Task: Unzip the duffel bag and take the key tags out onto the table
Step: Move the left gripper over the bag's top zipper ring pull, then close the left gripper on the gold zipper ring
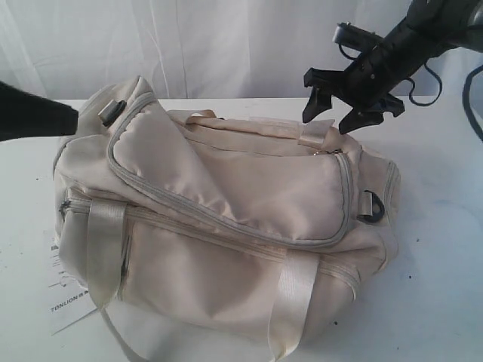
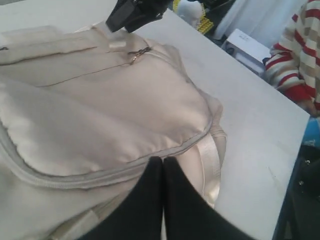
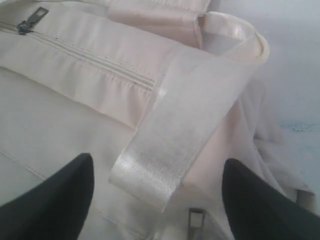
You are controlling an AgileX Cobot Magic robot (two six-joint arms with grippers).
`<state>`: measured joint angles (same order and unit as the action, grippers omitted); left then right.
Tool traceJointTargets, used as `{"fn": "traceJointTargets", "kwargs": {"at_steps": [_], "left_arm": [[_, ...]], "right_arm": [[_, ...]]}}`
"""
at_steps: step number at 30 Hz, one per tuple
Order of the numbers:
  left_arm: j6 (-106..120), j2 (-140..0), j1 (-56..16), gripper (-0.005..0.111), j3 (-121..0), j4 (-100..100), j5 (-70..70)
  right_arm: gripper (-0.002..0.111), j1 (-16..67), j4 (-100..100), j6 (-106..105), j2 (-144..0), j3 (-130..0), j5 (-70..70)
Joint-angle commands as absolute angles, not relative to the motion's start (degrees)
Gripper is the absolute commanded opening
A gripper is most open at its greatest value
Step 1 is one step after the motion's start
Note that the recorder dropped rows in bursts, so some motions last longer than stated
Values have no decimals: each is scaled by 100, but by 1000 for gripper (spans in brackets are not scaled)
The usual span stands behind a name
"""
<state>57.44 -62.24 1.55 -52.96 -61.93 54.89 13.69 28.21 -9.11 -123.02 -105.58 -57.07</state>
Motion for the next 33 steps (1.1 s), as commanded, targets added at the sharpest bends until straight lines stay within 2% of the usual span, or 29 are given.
{"fn": "traceJointTargets", "kwargs": {"at_steps": [1,5,9,10,12,13,15,20,26,29,33], "left_arm": [[6018,-6853,-503,0,-5797,-6425,5485],[6043,-7420,-1256,0,-6154,-6425,4847],[6043,-8080,-1864,0,-6610,-6425,4447],[6043,-8217,-1964,0,-6734,-6425,4420],[6096,-8677,-2242,0,-7029,-6425,4371],[6161,-9020,-2424,0,-7253,-6425,4213],[6175,-9459,-2684,0,-7520,-6425,3770],[7525,-10369,-3206,0,-8166,-6650,2853],[9805,-10960,-3517,1,-8752,-7343,2668],[10671,-11129,-3671,13,-8842,-7366,2329],[11761,-11357,-3818,40,-8854,-7366,1846]], "right_arm": [[68,1363,2946,-898,-12550,-10617,-5694],[62,1363,3672,-1338,-12684,-10617,-5588],[50,1363,4415,-1833,-12684,-10617,-5296],[45,1363,4519,-1843,-12684,-10617,-5219],[28,1363,4559,-1843,-12684,-10617,-5100],[14,1337,4543,-1843,-12673,-10617,-5074],[0,1286,4543,-1843,-12595,-10617,-5074],[0,1134,4543,-2080,-12156,-10617,-5121],[0,1119,4555,-2080,-11894,-10617,-5193],[0,1119,4555,-2080,-11858,-10617,-5234],[0,1119,4555,-2080,-11859,-10617,-5245]]}}
